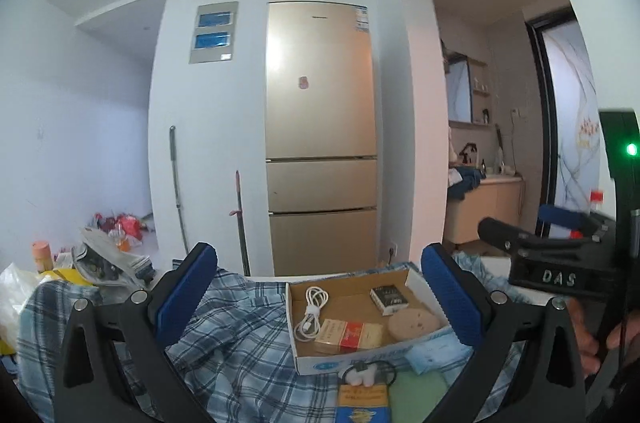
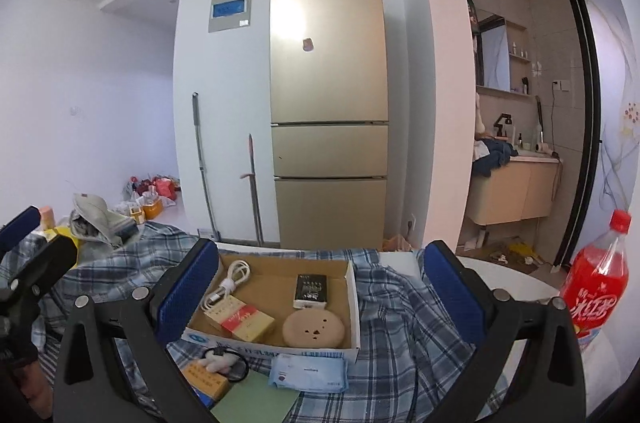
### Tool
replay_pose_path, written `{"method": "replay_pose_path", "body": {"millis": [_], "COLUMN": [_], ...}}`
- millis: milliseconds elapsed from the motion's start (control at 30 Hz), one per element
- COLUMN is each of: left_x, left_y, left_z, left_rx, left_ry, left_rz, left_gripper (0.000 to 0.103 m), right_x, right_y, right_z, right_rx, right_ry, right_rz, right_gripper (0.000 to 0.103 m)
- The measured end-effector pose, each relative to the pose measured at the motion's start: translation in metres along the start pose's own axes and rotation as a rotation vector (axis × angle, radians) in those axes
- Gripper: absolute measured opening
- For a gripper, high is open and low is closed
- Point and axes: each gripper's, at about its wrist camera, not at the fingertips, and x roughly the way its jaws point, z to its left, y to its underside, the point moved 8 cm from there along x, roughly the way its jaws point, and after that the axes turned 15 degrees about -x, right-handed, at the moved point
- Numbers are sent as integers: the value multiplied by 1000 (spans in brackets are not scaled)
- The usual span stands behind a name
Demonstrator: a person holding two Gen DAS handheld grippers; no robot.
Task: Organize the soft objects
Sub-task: 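Lower the left gripper onto the gold-and-blue cigarette pack and grasp it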
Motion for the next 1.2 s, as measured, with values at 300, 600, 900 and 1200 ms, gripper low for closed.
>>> {"method": "replay_pose_path", "body": {"millis": [300, 600, 900, 1200], "left_x": [39, 53, 76, 84], "left_y": [60, 76, 111, 155], "left_z": [5, 11, 22, 5], "left_rx": [20, 6, -45, 36], "left_ry": [-28, -57, -59, -10], "left_rz": [161, 255, 517, 740], "left_gripper": [103, 103, 102, 91], "right_x": [26, 40, 55, 71], "right_y": [38, 55, 73, 94], "right_z": [5, 11, 0, 0], "right_rx": [-70, -84, 20, 78], "right_ry": [90, 23, -27, -98], "right_rz": [74, 150, 275, 376], "right_gripper": [102, 102, 102, 102]}}
